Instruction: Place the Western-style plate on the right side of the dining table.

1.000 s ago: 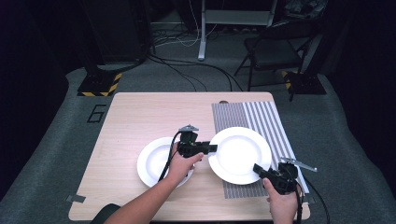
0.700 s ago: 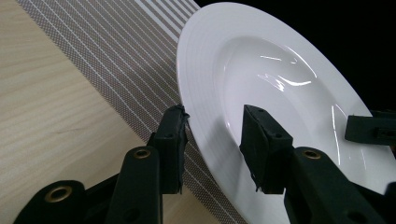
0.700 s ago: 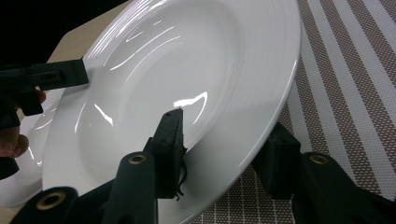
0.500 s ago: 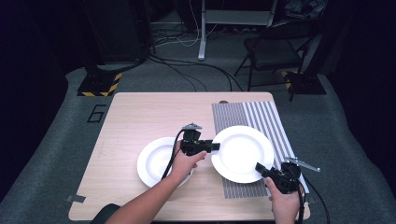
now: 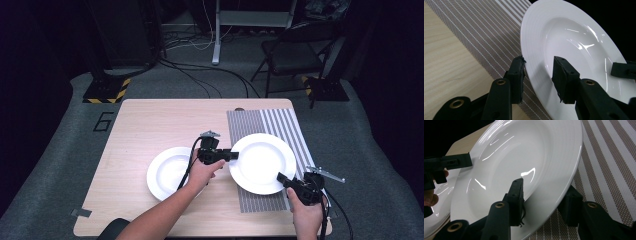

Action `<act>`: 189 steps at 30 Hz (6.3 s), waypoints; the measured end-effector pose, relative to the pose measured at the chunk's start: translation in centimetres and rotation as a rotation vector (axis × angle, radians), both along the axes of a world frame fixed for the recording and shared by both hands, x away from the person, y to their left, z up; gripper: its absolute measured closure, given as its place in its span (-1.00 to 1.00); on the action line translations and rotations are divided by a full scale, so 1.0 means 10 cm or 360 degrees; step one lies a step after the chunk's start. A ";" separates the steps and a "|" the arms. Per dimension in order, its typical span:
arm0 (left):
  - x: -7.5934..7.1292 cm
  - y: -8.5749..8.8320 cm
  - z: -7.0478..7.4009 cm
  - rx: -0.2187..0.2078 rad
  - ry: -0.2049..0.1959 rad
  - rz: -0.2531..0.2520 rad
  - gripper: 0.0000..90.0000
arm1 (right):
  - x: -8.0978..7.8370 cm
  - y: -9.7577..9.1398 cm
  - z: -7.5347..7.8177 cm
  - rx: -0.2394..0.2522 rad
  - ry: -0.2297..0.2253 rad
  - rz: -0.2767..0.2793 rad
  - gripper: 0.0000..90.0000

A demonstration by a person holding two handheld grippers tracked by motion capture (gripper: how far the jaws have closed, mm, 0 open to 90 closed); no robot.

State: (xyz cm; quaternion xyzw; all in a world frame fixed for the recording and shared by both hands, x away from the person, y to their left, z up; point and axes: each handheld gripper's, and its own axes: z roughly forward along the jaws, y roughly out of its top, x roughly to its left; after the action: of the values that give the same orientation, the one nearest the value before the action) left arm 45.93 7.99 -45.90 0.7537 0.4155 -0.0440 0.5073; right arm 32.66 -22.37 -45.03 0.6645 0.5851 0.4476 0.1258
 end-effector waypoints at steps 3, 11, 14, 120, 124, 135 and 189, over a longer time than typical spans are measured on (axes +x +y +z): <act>0.02 0.01 0.00 -0.0001 0.0007 0.0011 0.37 | 0.03 0.00 0.01 0.0006 0.0001 -0.0004 0.30; 0.10 0.01 0.08 -0.0021 -0.0003 0.0017 0.37 | 0.11 -0.01 0.02 0.0033 0.0003 -0.0008 0.31; 0.13 0.00 0.09 -0.0029 0.0015 0.0023 0.37 | 0.14 -0.02 0.02 0.0034 -0.0003 0.0002 0.31; 0.51 -0.61 -0.43 0.0175 0.0096 0.0084 0.39 | 0.75 -0.40 -0.48 -0.0123 0.0214 -0.0246 0.30; 0.51 -0.62 -0.44 0.0187 0.0085 0.0086 0.39 | 0.76 -0.41 -0.49 -0.0129 0.0221 -0.0244 0.30; 0.51 -0.65 -0.45 0.0219 0.0065 0.0125 0.34 | 0.78 -0.38 -0.49 -0.0154 0.0217 -0.0249 0.27; 0.30 -0.20 -0.07 0.0226 -0.0157 0.0160 0.08 | 0.44 -0.25 -0.17 -0.0339 -0.0060 -0.0105 -0.09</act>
State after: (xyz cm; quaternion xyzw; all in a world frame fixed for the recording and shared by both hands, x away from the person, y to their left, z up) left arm 48.93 6.00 -46.57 0.7673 0.4293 0.0483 0.4740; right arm 37.02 -24.83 -46.69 0.6578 0.6047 0.3909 0.2212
